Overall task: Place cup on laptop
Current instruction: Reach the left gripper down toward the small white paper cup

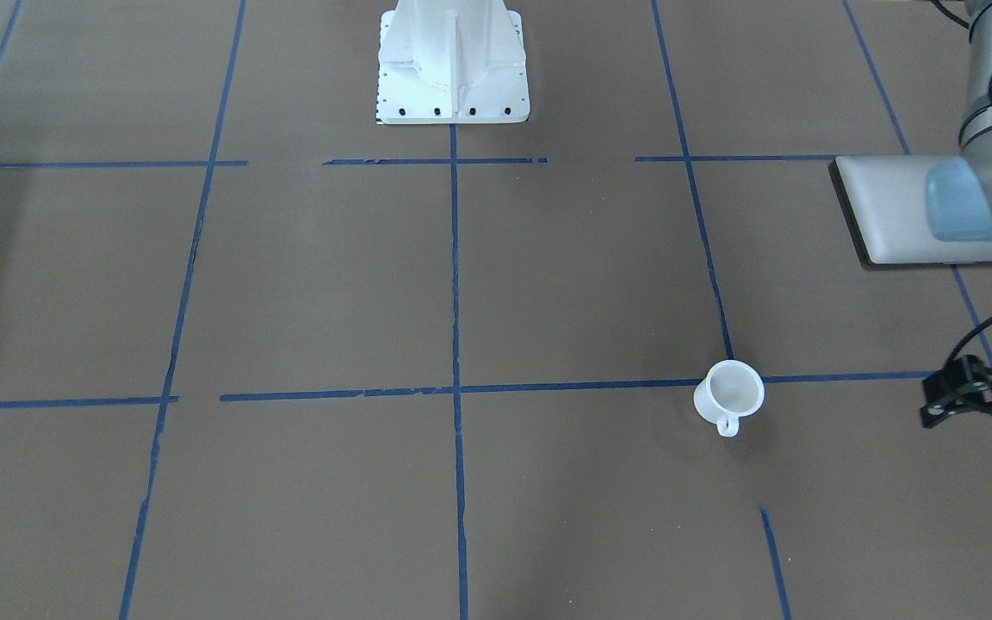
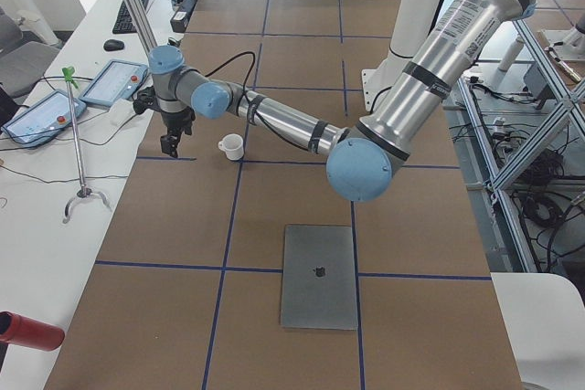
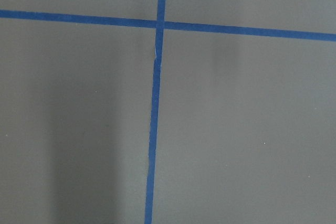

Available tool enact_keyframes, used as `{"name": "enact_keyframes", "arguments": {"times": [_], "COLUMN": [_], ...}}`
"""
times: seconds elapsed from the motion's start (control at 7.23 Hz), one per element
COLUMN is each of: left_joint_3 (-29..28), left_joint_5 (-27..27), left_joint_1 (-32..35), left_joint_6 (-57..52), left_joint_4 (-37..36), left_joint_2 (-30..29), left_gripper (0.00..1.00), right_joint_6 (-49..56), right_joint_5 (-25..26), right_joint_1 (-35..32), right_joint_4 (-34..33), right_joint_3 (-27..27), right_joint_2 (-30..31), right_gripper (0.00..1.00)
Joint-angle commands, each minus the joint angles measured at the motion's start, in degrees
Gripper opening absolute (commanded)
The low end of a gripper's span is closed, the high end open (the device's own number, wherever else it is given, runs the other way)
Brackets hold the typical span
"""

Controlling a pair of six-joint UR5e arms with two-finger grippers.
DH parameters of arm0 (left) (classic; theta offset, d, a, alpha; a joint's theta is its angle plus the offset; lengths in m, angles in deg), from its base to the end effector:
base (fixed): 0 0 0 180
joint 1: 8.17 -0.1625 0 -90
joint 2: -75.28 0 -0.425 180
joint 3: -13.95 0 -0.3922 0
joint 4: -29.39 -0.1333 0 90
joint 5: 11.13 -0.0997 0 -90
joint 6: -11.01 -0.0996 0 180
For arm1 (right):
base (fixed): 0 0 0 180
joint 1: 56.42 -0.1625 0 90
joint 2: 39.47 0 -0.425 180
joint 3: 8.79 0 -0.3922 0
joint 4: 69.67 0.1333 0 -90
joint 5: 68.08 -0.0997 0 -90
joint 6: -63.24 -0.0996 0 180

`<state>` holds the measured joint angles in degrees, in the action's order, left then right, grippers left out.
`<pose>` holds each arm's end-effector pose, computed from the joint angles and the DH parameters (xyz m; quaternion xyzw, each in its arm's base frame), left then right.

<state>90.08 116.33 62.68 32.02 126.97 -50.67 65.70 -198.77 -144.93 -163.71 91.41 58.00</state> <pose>0.1736 -0.7217 0.3785 0.1211 0.3748 0.0673 0.9167 0.0570 -0.4361 0.6430 -0.0078 -0.3477 -0.0283 0.9371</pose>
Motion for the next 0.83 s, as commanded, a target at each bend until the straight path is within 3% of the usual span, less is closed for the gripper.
{"name": "enact_keyframes", "arguments": {"times": [0.0, 0.28, 0.69], "left_joint_3": [-7.88, -13.18, -12.67], "left_joint_5": [-4.04, -4.24, -5.55], "left_joint_1": [-5.96, -11.15, -13.18], "left_joint_6": [10.15, 15.72, 15.73], "left_joint_4": [5.03, 15.50, 16.50], "left_joint_2": [-7.71, -7.39, -4.41], "left_gripper": [1.00, 1.00, 1.00], "right_joint_6": [0.00, 0.00, 0.00], "right_joint_5": [0.00, 0.00, 0.00], "right_joint_1": [0.00, 0.00, 0.00], "right_joint_4": [0.00, 0.00, 0.00], "right_joint_3": [0.00, 0.00, 0.00], "right_joint_2": [0.00, 0.00, 0.00], "right_gripper": [1.00, 1.00, 1.00]}}
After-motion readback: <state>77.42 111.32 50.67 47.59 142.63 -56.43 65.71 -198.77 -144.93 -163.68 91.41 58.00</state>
